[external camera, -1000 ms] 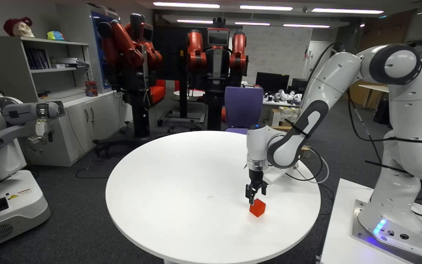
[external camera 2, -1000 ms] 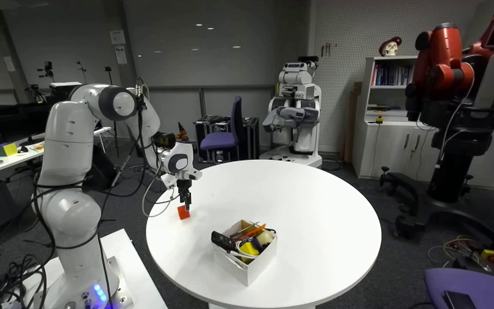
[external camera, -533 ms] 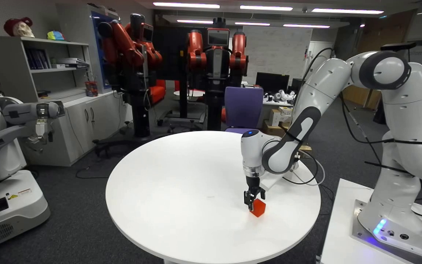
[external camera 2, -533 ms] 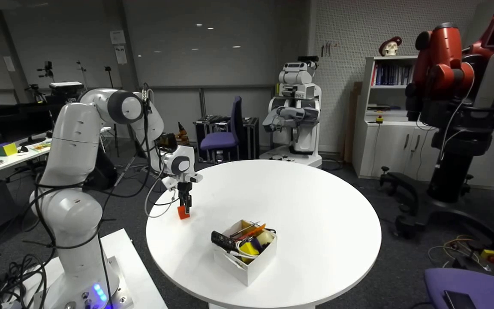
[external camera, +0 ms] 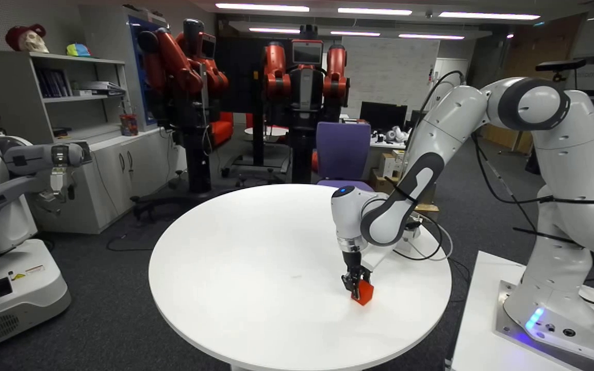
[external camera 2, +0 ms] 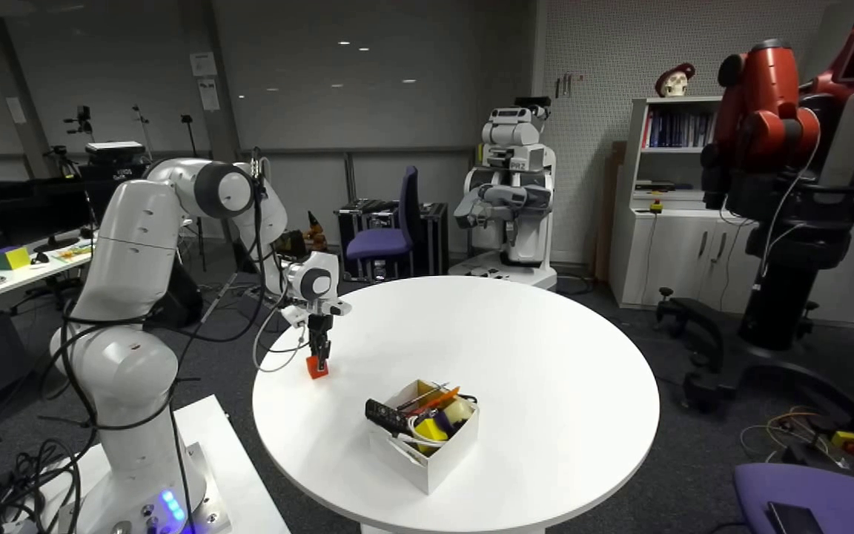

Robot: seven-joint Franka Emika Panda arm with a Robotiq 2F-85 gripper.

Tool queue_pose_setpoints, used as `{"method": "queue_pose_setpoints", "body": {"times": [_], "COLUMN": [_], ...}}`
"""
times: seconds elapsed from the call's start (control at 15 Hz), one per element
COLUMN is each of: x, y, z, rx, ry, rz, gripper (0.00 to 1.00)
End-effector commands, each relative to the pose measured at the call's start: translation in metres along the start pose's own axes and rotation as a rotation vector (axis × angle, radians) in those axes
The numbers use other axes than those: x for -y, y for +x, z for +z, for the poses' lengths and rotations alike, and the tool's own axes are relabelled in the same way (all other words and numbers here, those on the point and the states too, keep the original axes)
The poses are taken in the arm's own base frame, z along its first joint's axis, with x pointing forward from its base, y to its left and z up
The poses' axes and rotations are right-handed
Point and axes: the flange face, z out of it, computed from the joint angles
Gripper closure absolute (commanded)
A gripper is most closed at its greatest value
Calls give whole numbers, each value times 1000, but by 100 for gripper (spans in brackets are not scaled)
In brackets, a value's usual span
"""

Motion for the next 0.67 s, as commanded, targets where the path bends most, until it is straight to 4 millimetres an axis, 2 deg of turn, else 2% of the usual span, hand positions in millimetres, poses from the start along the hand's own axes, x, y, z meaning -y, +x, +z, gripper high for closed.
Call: {"method": "queue_pose_setpoints", "body": {"times": [0.0,0.2,0.33,0.47,0.6], "x": [0,-14,-39,-75,-122], "y": [6,8,15,29,47], "z": [-11,-34,-57,-82,-102], "rx": [27,63,62,48,35], "ry": [-24,-11,-4,9,20], "rz": [27,30,66,128,213], "gripper": [69,69,69,69,69]}}
